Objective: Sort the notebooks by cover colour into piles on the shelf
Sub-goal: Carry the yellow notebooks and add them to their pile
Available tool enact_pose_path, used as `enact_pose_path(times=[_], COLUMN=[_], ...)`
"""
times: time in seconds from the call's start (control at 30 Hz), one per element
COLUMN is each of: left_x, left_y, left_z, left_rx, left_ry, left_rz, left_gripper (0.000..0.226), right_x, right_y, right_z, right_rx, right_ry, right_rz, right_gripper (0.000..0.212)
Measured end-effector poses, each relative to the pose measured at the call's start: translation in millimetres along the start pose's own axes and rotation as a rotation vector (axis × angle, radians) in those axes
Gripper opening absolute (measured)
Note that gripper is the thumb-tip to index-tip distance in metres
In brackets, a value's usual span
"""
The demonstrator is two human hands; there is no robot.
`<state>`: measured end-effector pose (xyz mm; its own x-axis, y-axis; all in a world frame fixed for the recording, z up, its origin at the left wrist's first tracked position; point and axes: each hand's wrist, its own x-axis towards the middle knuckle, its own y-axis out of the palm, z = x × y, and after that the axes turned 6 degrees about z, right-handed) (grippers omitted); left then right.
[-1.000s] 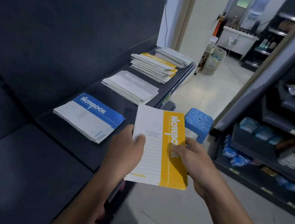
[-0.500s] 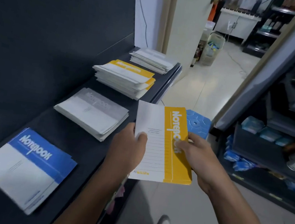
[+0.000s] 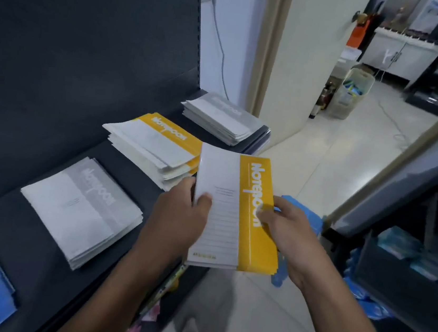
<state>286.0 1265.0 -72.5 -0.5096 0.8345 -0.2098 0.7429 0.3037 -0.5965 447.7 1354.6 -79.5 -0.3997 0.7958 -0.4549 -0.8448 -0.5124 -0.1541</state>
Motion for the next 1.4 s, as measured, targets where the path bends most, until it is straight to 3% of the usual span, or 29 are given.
enact_pose_path(times=[0.37, 0.6, 0.8, 1.17, 1.4], left_x=[83, 96, 116, 140, 146], left_y=[-48, -83, -91, -72, -67], left_z=[5, 26, 27, 44, 48], left_rx=[0.001, -0.08, -0.065, 0.216, 0.182], left_ry=[-0.122, -0.235, -0.309, -0.498, -0.512], left_rz=[-0.229, -0.421, -0.515, -0.562, -0.589], left_gripper=[0.024, 0.028, 0.032, 0.018, 0.033], right_x=[123, 174, 213, 266, 279], right_y=[37, 93, 117, 139, 141], right_z=[80, 123, 146, 139, 137], right_rx=[-0.12, -0.389, -0.583, -0.908, -1.076], right_ry=[-0.027, -0.212, -0.372, -0.367, -0.42], right_rz=[0.117, 0.259, 0.342, 0.494, 0.514], right_gripper=[0.02, 0.013, 0.02, 0.029, 0.029])
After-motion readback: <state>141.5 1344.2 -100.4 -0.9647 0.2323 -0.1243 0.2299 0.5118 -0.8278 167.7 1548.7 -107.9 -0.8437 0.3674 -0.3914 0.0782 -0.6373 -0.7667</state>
